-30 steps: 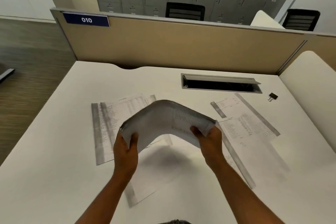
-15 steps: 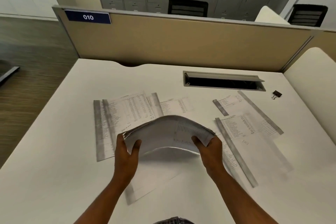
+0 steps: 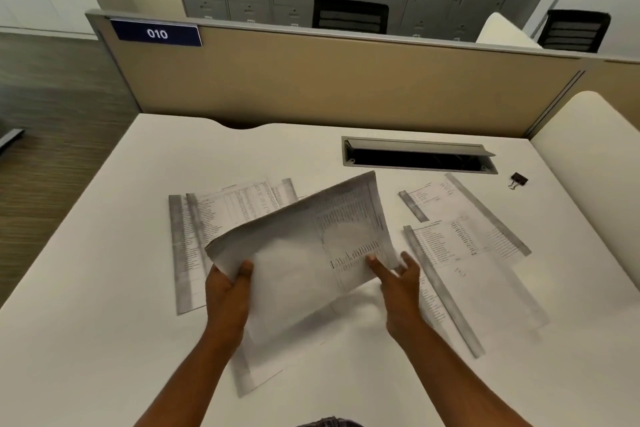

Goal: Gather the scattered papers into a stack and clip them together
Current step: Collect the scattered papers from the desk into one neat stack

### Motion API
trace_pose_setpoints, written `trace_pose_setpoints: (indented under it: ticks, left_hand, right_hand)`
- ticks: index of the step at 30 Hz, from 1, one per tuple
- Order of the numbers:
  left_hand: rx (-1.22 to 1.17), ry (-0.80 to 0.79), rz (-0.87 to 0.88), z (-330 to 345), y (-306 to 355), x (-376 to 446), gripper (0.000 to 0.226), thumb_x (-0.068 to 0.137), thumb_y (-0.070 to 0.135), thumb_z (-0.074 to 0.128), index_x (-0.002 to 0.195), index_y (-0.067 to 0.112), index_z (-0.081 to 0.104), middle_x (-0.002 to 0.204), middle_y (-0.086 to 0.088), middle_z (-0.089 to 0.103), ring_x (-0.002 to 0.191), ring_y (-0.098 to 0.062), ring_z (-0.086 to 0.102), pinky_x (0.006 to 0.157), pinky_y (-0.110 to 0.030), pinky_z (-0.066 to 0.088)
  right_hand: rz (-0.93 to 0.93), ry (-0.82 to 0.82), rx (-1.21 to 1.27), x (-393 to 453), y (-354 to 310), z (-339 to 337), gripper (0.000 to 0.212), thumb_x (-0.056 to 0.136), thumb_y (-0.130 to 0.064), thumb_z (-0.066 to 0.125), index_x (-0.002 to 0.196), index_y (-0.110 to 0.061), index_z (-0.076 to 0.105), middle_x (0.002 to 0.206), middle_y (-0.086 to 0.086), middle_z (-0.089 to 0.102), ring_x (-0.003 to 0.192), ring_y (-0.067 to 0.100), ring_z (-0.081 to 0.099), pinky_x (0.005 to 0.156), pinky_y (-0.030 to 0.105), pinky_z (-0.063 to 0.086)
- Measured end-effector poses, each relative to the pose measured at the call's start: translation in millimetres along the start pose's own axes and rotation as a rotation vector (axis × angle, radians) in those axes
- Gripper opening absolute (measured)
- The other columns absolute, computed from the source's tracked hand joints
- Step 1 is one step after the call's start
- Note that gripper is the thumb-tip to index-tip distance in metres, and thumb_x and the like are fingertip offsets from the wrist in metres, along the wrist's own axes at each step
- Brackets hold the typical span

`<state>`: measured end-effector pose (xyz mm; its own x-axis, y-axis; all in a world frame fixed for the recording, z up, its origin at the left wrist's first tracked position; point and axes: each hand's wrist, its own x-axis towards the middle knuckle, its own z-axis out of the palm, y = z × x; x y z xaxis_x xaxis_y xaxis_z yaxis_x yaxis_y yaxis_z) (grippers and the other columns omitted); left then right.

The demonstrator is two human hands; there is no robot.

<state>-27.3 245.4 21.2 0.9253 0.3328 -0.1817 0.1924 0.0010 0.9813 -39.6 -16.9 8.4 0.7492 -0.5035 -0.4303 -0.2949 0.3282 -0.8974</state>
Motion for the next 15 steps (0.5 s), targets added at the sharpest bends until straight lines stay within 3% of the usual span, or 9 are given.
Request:
trace_pose_setpoints:
  ticks: [2,4,6,7,9,11,13,15]
  left_hand:
    - [-0.016,-0.016,-0.037,3,-5,-1,0.037,0.096,0.022,0.058,0.132,0.016,0.054,0.118,0.000,0.066,0.104,-0.015,0.063,0.092,-0.037,0.053]
    - [-0.048,-0.023,-0.066,8,-5,-5,0.034,0.097,0.021,0.057,0.130,0.016,0.053,0.112,0.001,0.065,0.097,-0.011,0.062,0.086,-0.030,0.054]
    - [-0.088,-0.046,-0.105,11,-7,-10,0.027,0.096,0.019,0.057,0.123,0.021,0.052,0.104,0.006,0.066,0.093,-0.010,0.063,0.074,-0.019,0.052]
    - [-0.138,-0.072,-0.145,10,-10,-12,0.026,0.095,0.018,0.059,0.121,0.020,0.054,0.105,0.003,0.068,0.096,-0.016,0.065,0.075,-0.021,0.053]
    - [-0.208,-0.093,-0.233,5,-19,-14,0.035,0.091,0.018,0.064,0.124,0.016,0.055,0.116,-0.007,0.068,0.107,-0.024,0.065,0.088,-0.032,0.053]
    - [-0.138,-0.021,-0.236,2,-22,-15,0.060,0.083,0.026,0.073,0.134,0.019,0.043,0.128,-0.004,0.061,0.119,-0.021,0.058,0.101,-0.036,0.044]
    - [0.064,-0.023,-0.033,1,1,-3,0.082,0.076,0.037,0.077,0.144,0.025,0.033,0.136,0.021,0.046,0.129,-0.007,0.044,0.108,-0.031,0.036]
    - [0.199,-0.142,0.197,11,32,1,0.075,0.079,0.039,0.075,0.143,0.033,0.037,0.134,0.038,0.037,0.127,0.007,0.039,0.104,-0.018,0.032]
  right_hand:
    - [0.217,-0.139,0.221,-5,10,5,0.078,0.068,-0.026,0.092,0.136,-0.016,0.057,0.124,0.008,0.072,0.119,0.031,0.063,0.098,0.048,0.053]
    - [0.277,-0.268,0.412,-10,13,14,0.060,0.081,-0.014,0.080,0.137,-0.015,0.058,0.128,0.013,0.071,0.123,0.036,0.062,0.104,0.054,0.051]
    - [0.216,-0.279,0.481,-10,9,22,0.054,0.086,-0.002,0.071,0.138,-0.013,0.058,0.129,0.016,0.069,0.122,0.036,0.064,0.103,0.053,0.053]
    - [0.173,-0.251,0.476,-9,5,24,0.053,0.087,0.002,0.070,0.137,-0.010,0.058,0.128,0.016,0.070,0.120,0.036,0.065,0.100,0.052,0.055]
    - [0.060,-0.201,0.392,-9,-5,26,0.051,0.085,0.003,0.072,0.134,-0.008,0.061,0.124,0.015,0.072,0.116,0.035,0.068,0.097,0.051,0.056]
    - [-0.096,-0.197,0.240,-11,-15,20,0.050,0.079,-0.009,0.080,0.127,-0.011,0.066,0.119,0.011,0.075,0.110,0.031,0.071,0.093,0.047,0.057]
    - [-0.239,-0.202,0.103,-11,-33,23,0.050,0.073,-0.022,0.088,0.118,-0.012,0.069,0.110,0.008,0.077,0.102,0.027,0.073,0.084,0.039,0.059]
    - [-0.326,-0.225,-0.014,-10,-49,27,0.028,0.083,-0.009,0.081,0.109,-0.010,0.071,0.100,0.006,0.078,0.093,0.024,0.074,0.077,0.035,0.059]
